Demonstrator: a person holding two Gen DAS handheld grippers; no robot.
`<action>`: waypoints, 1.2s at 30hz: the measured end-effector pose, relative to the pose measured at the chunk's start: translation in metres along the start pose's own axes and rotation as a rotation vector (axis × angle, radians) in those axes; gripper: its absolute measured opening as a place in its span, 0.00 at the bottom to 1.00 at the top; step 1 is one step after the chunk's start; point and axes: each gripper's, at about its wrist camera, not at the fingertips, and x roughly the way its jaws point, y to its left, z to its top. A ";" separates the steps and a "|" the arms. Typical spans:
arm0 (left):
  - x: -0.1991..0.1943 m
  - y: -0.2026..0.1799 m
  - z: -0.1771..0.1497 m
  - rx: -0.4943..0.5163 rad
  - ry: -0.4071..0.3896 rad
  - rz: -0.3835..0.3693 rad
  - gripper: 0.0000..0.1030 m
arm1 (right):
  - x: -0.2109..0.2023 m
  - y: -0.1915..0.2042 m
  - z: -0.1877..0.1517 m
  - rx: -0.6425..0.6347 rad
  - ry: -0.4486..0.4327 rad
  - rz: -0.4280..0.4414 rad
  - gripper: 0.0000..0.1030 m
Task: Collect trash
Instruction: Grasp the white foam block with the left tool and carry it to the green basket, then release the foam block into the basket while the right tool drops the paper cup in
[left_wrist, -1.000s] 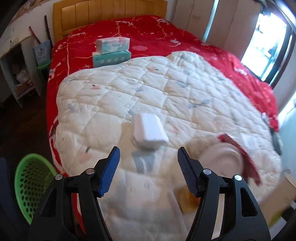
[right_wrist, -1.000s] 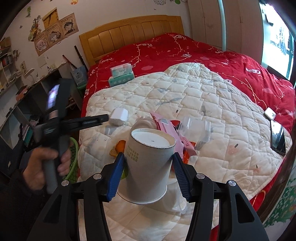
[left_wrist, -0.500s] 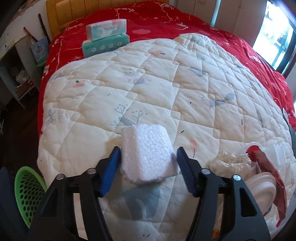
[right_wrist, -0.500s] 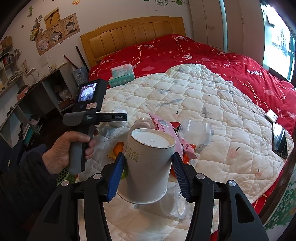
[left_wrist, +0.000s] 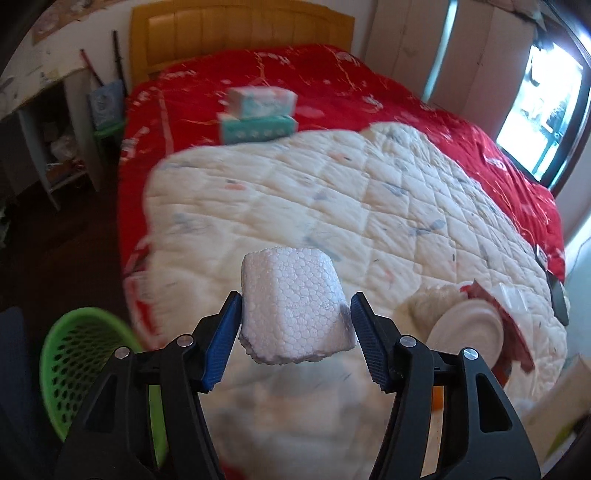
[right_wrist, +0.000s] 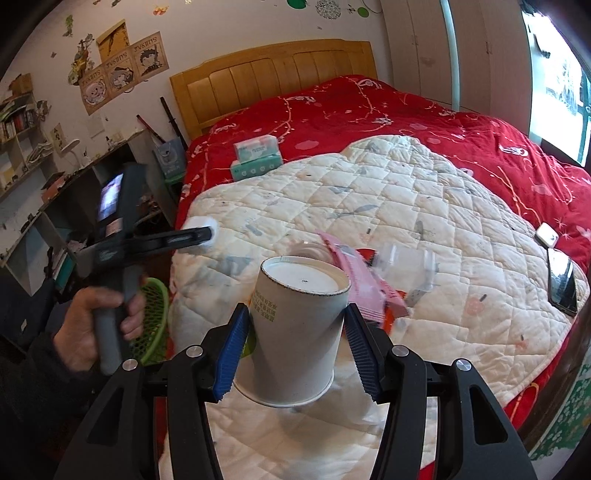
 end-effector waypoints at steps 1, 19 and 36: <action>-0.008 0.007 -0.003 0.000 -0.009 0.012 0.58 | -0.001 0.005 0.000 -0.002 -0.004 0.011 0.50; -0.054 0.157 -0.085 -0.172 0.064 0.187 0.60 | 0.019 0.100 0.003 -0.110 0.038 0.163 0.50; -0.077 0.211 -0.116 -0.298 0.054 0.217 0.75 | 0.057 0.161 0.006 -0.190 0.099 0.252 0.50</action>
